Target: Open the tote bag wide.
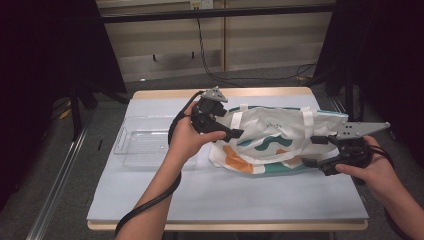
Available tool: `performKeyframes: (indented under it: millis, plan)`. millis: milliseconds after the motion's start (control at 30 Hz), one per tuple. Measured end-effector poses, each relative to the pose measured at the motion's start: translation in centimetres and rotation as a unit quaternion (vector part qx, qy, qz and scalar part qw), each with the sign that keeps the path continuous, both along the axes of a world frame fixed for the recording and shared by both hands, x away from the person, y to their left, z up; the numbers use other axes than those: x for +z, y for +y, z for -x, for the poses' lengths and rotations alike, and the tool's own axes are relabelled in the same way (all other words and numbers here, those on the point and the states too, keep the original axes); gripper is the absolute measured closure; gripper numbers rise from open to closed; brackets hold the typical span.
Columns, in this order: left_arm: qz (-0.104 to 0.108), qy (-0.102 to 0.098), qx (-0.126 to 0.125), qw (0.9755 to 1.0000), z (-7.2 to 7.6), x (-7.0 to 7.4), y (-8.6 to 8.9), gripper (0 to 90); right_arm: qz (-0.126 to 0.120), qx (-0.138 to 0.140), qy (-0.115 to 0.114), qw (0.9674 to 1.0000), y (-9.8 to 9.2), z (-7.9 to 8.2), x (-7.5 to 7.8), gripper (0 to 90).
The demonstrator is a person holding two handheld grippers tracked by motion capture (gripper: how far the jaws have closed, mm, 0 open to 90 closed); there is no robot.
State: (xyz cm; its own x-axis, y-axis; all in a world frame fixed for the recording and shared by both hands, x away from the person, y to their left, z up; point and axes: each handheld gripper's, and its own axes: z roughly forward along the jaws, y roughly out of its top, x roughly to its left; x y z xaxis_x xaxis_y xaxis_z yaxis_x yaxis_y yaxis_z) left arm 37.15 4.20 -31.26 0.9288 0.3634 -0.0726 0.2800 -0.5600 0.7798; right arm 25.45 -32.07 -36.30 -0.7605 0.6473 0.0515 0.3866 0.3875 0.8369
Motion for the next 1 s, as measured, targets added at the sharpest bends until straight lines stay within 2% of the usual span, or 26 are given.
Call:
performKeyframes:
  millis: [333,400,500,567,633,700,800,833,900,1000]
  plan:
    - [-0.012,0.007,-0.008,0.9999,-1.2,-0.9,-0.7,9.3,0.003,-0.003,-0.001,1.0000,-0.3,-0.1,0.1,16.8]
    - [-0.004,0.010,-0.003,0.9999,-1.2,-0.9,-0.8,9.7,0.004,-0.003,-0.002,1.0000,-0.4,-0.2,0.2,16.8]
    - [-0.001,0.004,-0.007,1.0000,-1.2,-0.8,-0.9,16.0,0.002,-0.003,-0.002,1.0000,-0.4,-0.2,0.4,16.8]
    - [-0.011,0.008,-0.011,0.9999,-1.3,-0.8,-1.0,21.2,0.001,-0.004,-0.003,1.0000,-0.6,-0.4,0.7,16.8]
    - [-0.022,0.007,-0.009,0.9997,-1.3,-0.9,-1.1,22.2,0.001,-0.006,-0.005,1.0000,-0.7,-0.4,0.9,16.9]
    - [-0.026,0.006,-0.009,0.9996,-1.4,-0.9,-1.1,25.0,0.003,-0.008,-0.008,0.9999,-0.9,-0.6,1.2,17.0]
    - [-0.029,0.008,-0.012,0.9995,-1.5,-1.0,-1.0,35.3,0.003,-0.014,-0.015,0.9998,-1.1,-0.9,1.8,17.6]
    - [-0.032,0.009,-0.013,0.9994,-1.5,-1.2,-1.1,35.3,0.003,-0.014,-0.015,0.9998,-1.1,-0.9,1.8,17.6]
    - [-0.048,0.006,-0.014,0.9987,-1.5,-1.4,-1.2,38.4,0.004,-0.013,-0.015,0.9998,-1.1,-1.0,2.0,17.6]
    - [-0.047,0.005,-0.015,0.9988,-1.6,-1.5,-1.2,41.9,0.005,-0.015,-0.018,0.9997,-1.1,-1.2,2.3,18.1]
